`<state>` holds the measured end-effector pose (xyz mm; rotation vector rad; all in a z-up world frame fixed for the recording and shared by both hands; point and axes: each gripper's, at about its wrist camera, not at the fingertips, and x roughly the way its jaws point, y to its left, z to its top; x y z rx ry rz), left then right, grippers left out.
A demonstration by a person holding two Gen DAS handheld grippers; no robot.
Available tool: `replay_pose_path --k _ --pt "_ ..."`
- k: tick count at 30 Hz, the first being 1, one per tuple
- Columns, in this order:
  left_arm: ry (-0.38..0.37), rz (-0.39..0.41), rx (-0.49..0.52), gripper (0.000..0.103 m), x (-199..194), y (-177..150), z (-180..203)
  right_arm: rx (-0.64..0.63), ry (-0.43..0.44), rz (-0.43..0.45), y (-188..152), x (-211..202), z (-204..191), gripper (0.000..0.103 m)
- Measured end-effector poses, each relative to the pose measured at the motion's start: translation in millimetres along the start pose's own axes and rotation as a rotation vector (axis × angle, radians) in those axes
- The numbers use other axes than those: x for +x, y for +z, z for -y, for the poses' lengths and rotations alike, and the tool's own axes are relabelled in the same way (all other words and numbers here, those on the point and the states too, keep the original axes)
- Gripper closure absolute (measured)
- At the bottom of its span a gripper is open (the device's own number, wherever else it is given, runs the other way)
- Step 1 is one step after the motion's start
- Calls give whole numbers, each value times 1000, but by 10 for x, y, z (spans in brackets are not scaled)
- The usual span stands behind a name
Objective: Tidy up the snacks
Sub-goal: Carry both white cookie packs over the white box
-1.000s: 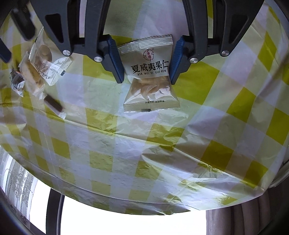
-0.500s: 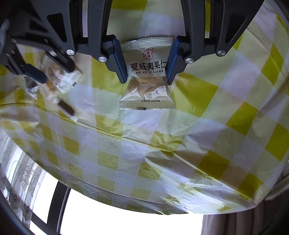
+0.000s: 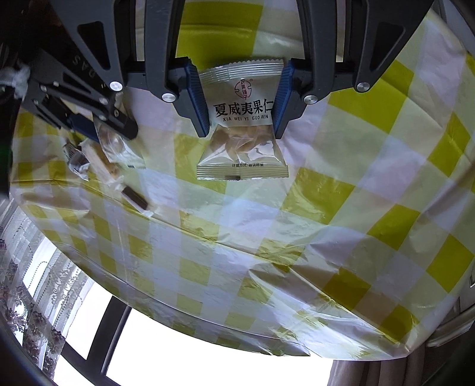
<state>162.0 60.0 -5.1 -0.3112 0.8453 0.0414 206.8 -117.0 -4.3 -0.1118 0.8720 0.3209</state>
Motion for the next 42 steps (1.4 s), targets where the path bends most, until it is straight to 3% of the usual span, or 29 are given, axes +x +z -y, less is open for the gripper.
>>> replay_pose_path --k 10,26,42 --pt "-32 -3 29 60 -147 -157 170 81 -78 -14 -318 -291 141 49" --pt "-92 6 114 60 -495 -499 606 141 -198 35 -690 -922 327 49" --pt "-178 5 240 60 -814 -875 1287 259 -272 54 -1092 -1495 743 49"
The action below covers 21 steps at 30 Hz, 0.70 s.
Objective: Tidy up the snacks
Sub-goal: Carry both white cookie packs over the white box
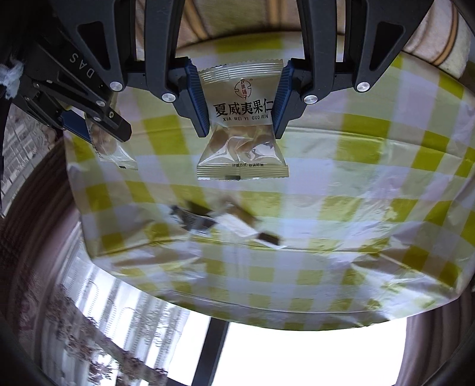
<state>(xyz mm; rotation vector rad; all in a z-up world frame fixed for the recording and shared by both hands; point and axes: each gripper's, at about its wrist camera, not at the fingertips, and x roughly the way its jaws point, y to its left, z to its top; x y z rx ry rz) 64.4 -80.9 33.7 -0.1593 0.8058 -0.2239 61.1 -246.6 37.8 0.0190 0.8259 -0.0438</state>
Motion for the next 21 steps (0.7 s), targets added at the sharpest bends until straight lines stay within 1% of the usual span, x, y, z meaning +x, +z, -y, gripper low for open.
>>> replay_pose_path --k 5,12,16,21 --pt "-43 3 54 60 -51 -51 284 38 -26 14 -86 -180 287 49" --pt "-128 -10 118 60 -88 -142 720 96 -65 7 -239 -362 759 49" --pt "-168 -13 174 60 -115 -189 976 123 -109 -3 -361 -433 1056 49" --pt "-218 -28 215 60 -112 -223 1209 168 -172 -34 -561 -483 1469 49"
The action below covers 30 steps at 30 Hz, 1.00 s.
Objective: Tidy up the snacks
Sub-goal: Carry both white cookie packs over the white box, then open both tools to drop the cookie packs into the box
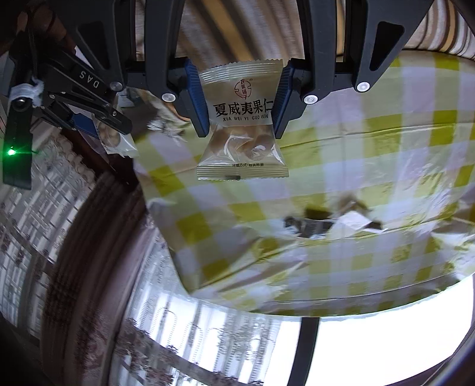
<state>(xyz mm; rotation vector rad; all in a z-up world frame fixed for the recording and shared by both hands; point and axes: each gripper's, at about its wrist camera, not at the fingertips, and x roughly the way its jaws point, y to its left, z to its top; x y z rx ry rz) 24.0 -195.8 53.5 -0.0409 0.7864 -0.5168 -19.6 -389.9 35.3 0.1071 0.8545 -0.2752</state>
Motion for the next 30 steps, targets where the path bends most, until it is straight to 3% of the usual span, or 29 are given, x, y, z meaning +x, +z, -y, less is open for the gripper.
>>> replay_pose_path --k 8,17,20,23,30 --pt "-94 -26 73 60 78 -9 427 92 -112 -28 -140 -6 710 48" --pt "-185 -64 178 59 152 -75 928 147 -172 -46 -209 -18 1118 48" --pt "-247 -93 221 56 182 -124 1093 158 -176 -49 -230 -22 1179 46" --pt "-246 -106 254 45 202 -159 1186 155 -185 -56 -226 -12 1197 32" --pt "-233 -92 185 40 190 -98 1022 145 -171 -72 -227 34 1144 29"
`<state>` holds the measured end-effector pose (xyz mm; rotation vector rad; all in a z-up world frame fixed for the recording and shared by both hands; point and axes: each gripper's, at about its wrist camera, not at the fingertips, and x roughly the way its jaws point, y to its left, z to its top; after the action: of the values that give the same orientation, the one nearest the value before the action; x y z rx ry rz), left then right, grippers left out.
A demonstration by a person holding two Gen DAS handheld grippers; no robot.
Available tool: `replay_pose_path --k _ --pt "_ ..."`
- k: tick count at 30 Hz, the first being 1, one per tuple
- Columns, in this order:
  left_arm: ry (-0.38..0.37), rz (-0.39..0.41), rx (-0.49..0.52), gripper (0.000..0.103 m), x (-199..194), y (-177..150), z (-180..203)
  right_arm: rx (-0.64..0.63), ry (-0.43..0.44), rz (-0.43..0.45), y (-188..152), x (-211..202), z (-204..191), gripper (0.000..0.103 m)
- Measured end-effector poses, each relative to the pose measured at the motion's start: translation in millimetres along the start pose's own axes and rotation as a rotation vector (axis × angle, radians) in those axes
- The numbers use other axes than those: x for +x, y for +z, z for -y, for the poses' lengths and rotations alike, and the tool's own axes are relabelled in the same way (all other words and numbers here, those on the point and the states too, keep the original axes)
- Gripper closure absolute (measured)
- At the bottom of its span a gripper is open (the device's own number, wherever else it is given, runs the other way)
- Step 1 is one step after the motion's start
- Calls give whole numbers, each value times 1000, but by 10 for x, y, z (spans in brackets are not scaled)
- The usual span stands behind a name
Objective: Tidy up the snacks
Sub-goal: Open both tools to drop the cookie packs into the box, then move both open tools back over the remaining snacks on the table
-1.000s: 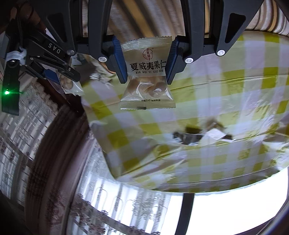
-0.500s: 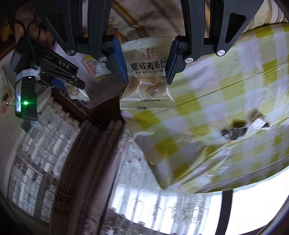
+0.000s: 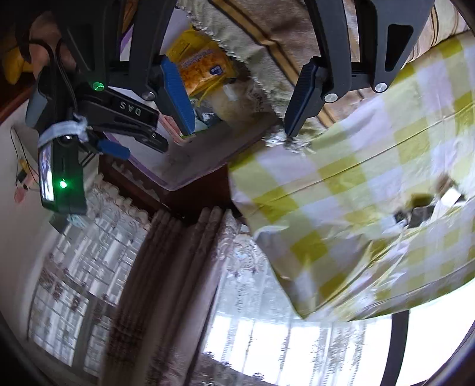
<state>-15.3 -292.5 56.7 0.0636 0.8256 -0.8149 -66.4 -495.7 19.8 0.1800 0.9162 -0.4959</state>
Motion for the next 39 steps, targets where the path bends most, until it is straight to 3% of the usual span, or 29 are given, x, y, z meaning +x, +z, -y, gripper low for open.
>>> replay_pose_path --k 7,20,30,39 --pt "86 51 -105 40 -150 11 -406 -26 38 12 17 -80 -241 28" --pt "296 89 -410 40 -431 -68 -1708 -91 180 42 221 -168 -1183 28" --pt "428 117 -493 40 -548 4 -2536 -108 264 75 612 -57 -2008 23" --pt "478 158 -577 40 -565 182 -3158 -89 315 92 934 131 -2609 23"
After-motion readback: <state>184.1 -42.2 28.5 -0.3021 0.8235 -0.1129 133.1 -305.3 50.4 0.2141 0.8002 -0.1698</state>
